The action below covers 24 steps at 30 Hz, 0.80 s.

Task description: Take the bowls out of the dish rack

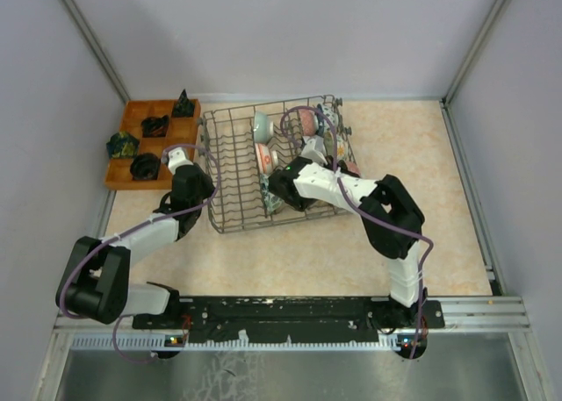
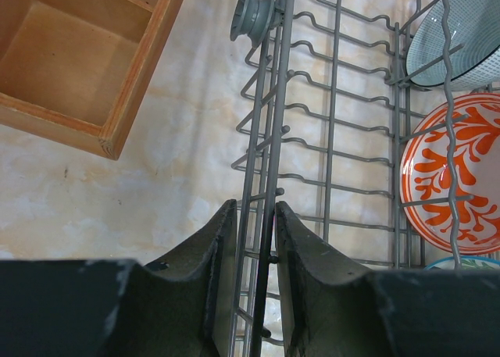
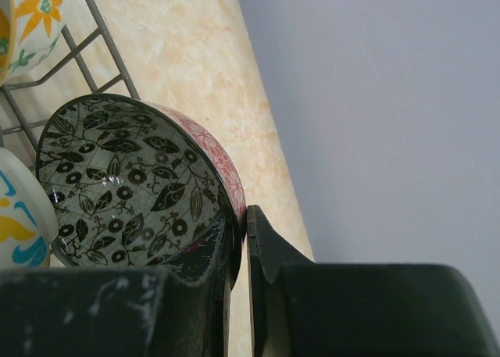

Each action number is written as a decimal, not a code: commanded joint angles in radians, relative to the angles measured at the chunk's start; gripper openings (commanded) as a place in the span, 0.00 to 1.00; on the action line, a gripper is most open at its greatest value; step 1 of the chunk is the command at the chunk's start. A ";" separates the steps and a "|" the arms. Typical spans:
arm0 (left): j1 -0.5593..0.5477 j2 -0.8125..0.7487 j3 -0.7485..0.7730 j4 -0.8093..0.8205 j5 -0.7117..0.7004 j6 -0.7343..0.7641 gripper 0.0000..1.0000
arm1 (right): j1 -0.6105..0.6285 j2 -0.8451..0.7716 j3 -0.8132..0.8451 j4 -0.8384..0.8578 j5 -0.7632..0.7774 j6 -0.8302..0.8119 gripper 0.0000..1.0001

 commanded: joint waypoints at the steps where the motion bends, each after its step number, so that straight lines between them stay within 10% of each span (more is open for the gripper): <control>1: 0.003 -0.001 -0.011 -0.025 -0.014 -0.003 0.32 | 0.010 -0.104 0.042 -0.022 0.084 0.028 0.00; 13: 0.003 -0.022 -0.014 -0.037 -0.026 0.000 0.32 | -0.009 -0.452 -0.252 0.727 -0.076 -0.600 0.00; 24: 0.003 -0.029 -0.012 -0.050 -0.047 0.001 0.32 | -0.054 -0.491 -0.257 0.711 -0.132 -0.603 0.00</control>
